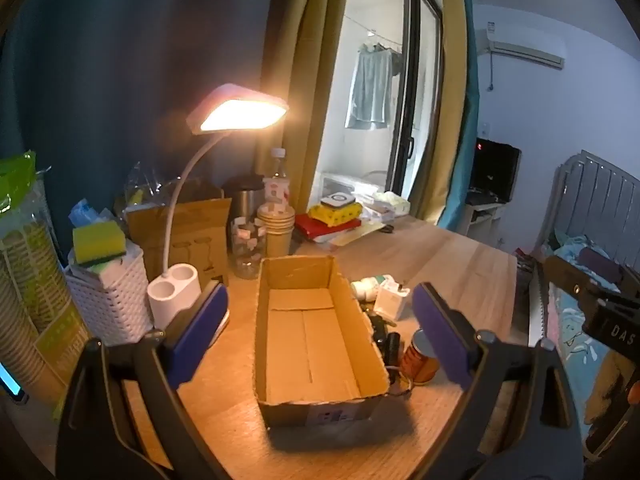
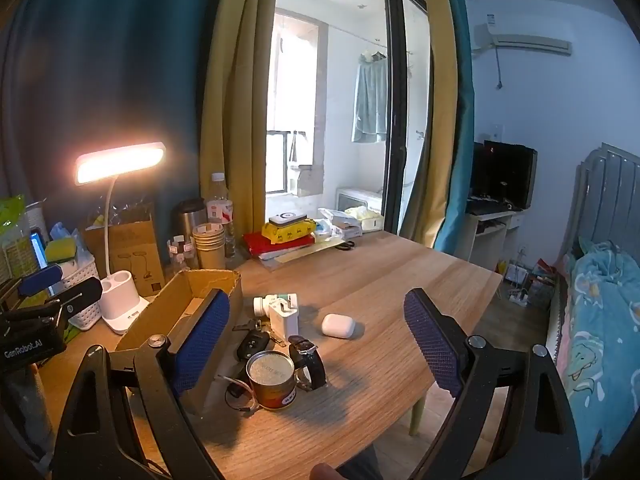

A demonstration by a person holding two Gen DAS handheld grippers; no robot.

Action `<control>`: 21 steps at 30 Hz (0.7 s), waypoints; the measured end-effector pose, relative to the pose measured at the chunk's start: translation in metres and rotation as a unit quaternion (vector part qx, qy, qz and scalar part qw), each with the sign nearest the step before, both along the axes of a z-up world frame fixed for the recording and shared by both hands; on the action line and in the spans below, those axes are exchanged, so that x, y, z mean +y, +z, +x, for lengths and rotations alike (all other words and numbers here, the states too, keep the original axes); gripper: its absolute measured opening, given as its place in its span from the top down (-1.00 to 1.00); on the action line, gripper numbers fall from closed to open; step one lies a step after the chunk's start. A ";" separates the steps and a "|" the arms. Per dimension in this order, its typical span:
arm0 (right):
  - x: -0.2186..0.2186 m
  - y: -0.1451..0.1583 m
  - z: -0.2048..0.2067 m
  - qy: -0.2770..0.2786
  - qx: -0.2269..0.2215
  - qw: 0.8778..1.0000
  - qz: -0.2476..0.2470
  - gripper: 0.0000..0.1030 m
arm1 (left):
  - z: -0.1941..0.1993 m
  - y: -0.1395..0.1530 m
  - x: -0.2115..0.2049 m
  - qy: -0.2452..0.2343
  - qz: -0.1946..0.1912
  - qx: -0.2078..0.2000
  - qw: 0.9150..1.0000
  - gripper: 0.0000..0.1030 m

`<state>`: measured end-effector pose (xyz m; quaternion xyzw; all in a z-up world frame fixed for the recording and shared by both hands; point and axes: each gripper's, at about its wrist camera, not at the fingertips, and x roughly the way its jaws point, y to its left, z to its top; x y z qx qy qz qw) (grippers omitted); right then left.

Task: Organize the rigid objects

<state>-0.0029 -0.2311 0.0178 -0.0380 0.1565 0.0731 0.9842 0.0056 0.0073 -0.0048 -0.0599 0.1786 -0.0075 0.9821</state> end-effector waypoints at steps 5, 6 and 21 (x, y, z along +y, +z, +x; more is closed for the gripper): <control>0.000 0.000 0.000 0.001 0.001 1.000 0.000 -0.77 | 0.002 0.001 0.001 -0.008 0.000 0.000 1.000 -0.83; 0.000 0.000 0.000 0.001 0.001 1.000 0.001 -0.77 | 0.001 0.000 0.000 -0.007 0.000 -0.002 1.000 -0.83; -0.001 0.001 0.000 0.003 0.004 1.000 0.001 -0.77 | -0.004 0.005 -0.001 0.001 0.007 -0.012 1.000 -0.83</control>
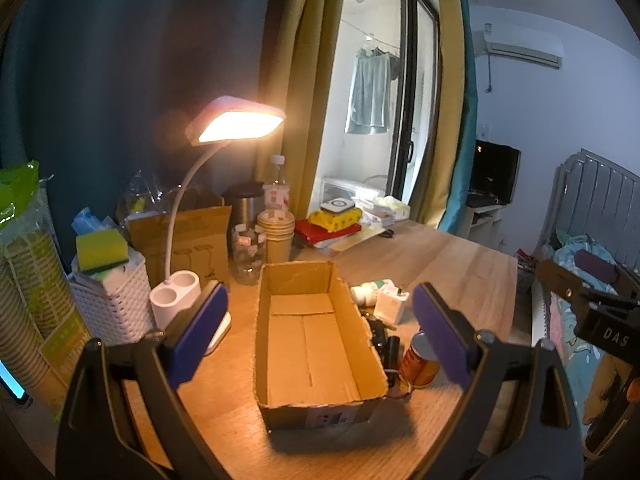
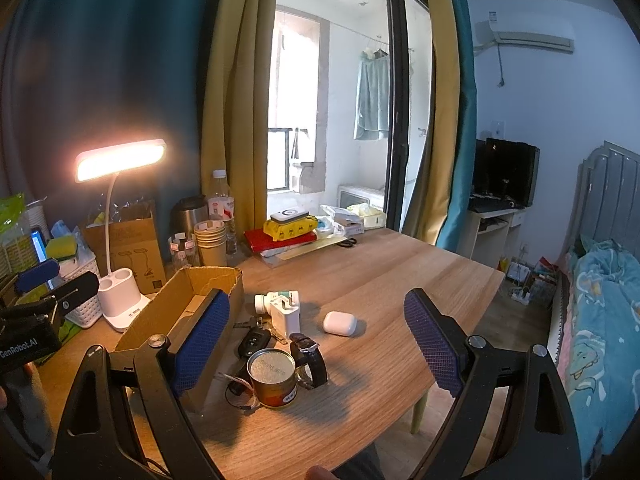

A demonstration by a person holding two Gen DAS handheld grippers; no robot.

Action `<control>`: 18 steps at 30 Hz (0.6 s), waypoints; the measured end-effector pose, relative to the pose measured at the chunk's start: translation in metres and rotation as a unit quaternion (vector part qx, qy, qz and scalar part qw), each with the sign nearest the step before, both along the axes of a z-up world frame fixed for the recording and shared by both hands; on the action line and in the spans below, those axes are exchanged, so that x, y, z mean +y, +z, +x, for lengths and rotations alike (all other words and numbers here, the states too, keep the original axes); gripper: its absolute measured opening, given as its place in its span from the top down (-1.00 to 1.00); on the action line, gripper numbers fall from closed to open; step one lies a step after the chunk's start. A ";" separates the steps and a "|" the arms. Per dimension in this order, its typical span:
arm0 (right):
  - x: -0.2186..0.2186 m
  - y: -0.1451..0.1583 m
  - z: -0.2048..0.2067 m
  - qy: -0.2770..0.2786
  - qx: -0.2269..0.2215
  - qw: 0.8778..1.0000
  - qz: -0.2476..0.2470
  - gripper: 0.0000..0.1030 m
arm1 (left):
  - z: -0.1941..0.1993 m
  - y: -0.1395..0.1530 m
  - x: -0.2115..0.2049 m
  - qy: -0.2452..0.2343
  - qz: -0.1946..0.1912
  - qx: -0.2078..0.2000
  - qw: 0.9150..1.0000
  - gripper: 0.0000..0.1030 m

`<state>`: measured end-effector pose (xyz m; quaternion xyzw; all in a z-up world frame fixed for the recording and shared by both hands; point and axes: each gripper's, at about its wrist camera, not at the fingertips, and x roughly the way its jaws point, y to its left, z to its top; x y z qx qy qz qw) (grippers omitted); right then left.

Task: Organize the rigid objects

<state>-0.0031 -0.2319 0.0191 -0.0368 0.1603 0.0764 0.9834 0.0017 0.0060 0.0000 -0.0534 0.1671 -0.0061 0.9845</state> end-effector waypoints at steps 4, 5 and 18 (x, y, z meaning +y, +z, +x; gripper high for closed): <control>-0.001 -0.002 0.001 0.000 0.000 1.000 -0.001 -0.77 | 0.001 0.000 0.001 -0.002 -0.003 0.004 1.000 -0.83; -0.001 -0.002 0.001 0.000 0.000 1.000 -0.001 -0.77 | 0.001 0.000 0.001 -0.003 -0.003 0.004 1.000 -0.83; 0.000 -0.002 0.000 0.000 0.001 1.000 -0.001 -0.77 | 0.002 0.001 0.000 -0.001 -0.001 0.007 1.000 -0.83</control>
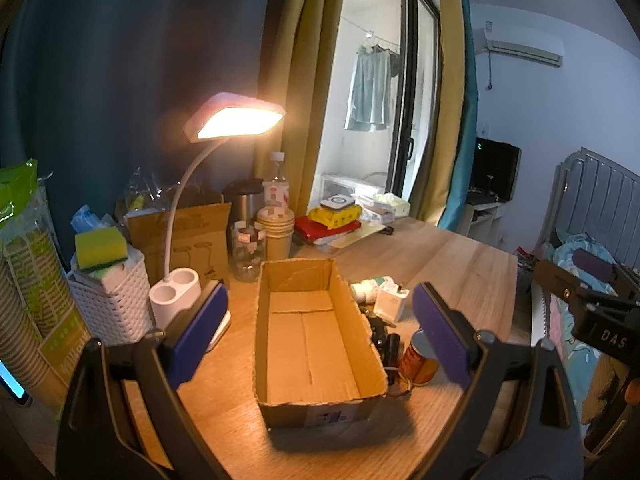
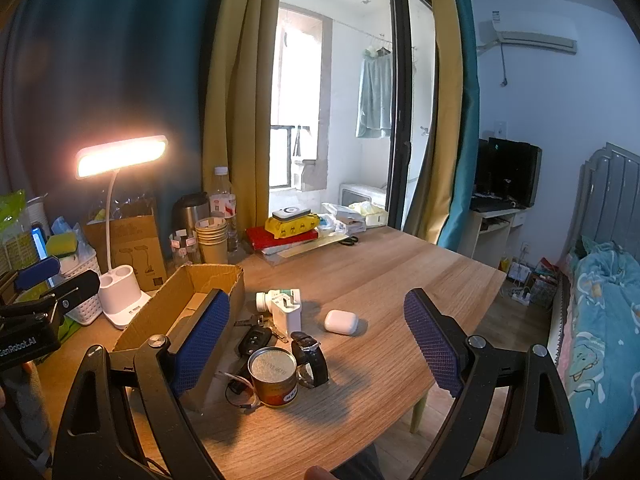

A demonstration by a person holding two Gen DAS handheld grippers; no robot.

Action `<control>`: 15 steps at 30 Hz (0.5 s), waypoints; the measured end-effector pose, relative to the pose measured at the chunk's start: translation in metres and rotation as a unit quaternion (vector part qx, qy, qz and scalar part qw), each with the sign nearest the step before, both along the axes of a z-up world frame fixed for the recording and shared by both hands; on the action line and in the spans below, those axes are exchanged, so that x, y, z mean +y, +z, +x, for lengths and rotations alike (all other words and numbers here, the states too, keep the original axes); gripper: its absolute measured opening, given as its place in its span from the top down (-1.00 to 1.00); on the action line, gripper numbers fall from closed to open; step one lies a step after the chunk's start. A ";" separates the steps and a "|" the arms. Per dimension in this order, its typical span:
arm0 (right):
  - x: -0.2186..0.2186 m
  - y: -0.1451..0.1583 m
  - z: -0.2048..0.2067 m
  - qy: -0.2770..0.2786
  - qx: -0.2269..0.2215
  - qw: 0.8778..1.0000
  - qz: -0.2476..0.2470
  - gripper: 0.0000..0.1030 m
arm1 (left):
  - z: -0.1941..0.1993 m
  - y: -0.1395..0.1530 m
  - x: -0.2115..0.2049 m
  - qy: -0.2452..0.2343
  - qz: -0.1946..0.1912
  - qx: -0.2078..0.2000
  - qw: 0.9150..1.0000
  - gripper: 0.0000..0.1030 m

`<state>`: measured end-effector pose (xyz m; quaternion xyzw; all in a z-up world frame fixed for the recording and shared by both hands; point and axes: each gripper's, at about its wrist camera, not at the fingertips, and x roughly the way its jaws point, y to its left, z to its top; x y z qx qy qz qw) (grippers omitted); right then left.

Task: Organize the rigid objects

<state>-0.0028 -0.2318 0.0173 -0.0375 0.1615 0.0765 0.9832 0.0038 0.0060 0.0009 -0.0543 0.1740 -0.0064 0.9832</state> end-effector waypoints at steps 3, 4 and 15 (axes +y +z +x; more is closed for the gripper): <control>0.000 0.000 0.000 0.000 0.000 1.000 0.000 -0.77 | -0.001 0.001 0.000 0.001 0.000 -0.001 1.000 -0.83; 0.000 0.000 0.000 0.000 0.000 1.000 0.000 -0.77 | 0.000 0.001 0.000 0.001 0.001 -0.001 1.000 -0.83; 0.001 0.000 0.000 0.001 0.001 1.000 0.002 -0.77 | -0.001 0.001 -0.001 0.002 0.001 -0.001 1.000 -0.83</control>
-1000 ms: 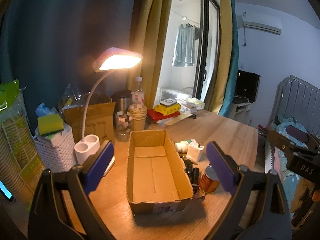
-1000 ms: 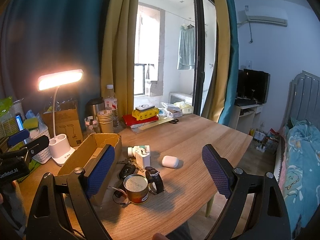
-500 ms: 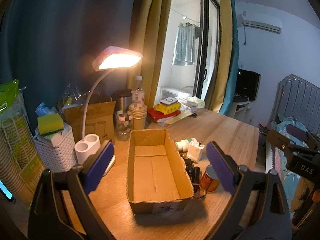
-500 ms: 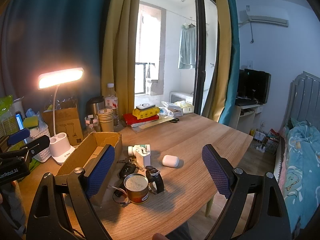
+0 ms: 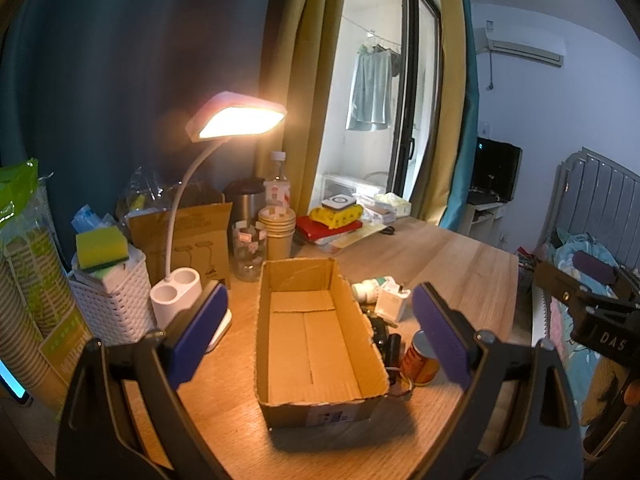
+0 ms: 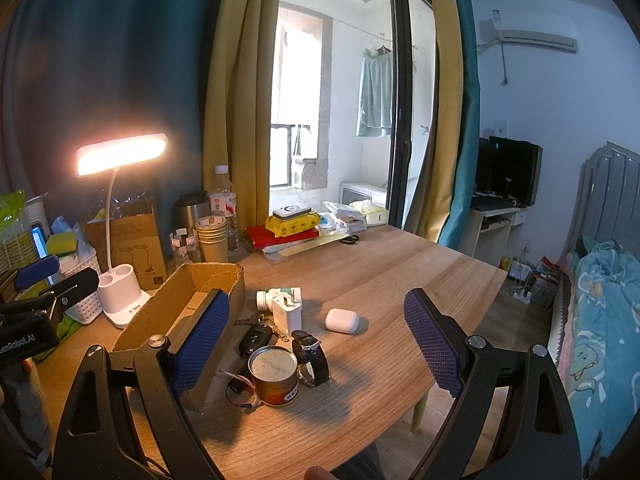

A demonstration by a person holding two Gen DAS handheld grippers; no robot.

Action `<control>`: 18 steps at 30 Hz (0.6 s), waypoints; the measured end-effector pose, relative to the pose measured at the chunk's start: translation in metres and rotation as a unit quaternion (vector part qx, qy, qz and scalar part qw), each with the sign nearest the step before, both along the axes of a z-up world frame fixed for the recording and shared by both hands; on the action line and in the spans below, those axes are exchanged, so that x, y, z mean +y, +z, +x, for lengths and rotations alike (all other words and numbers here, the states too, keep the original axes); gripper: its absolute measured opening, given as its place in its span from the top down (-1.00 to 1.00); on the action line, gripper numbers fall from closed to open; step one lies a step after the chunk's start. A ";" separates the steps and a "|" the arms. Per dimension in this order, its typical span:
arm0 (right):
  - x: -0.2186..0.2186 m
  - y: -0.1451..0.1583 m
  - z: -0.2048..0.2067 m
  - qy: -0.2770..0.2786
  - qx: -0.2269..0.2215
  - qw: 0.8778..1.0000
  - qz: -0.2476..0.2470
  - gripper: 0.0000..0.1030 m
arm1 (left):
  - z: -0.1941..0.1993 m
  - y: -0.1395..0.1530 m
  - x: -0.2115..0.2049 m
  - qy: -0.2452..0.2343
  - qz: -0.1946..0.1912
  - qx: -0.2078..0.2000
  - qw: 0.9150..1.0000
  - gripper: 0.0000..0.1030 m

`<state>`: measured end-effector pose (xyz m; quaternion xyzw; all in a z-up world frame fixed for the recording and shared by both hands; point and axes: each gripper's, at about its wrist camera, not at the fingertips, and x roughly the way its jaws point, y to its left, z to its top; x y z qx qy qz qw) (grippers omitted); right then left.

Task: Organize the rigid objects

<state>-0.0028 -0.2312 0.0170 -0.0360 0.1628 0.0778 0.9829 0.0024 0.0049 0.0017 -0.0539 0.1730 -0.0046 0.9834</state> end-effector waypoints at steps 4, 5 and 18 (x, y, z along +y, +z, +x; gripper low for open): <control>0.000 0.000 0.000 0.001 0.000 1.000 -0.001 -0.77 | 0.000 0.000 0.000 0.000 0.000 0.000 1.000 -0.83; 0.000 0.000 0.000 0.000 0.000 1.000 -0.001 -0.77 | 0.000 0.000 0.000 0.000 0.000 0.000 1.000 -0.83; 0.008 -0.008 0.000 0.003 0.004 1.000 -0.001 -0.77 | 0.001 -0.001 0.003 0.002 0.001 0.003 1.000 -0.83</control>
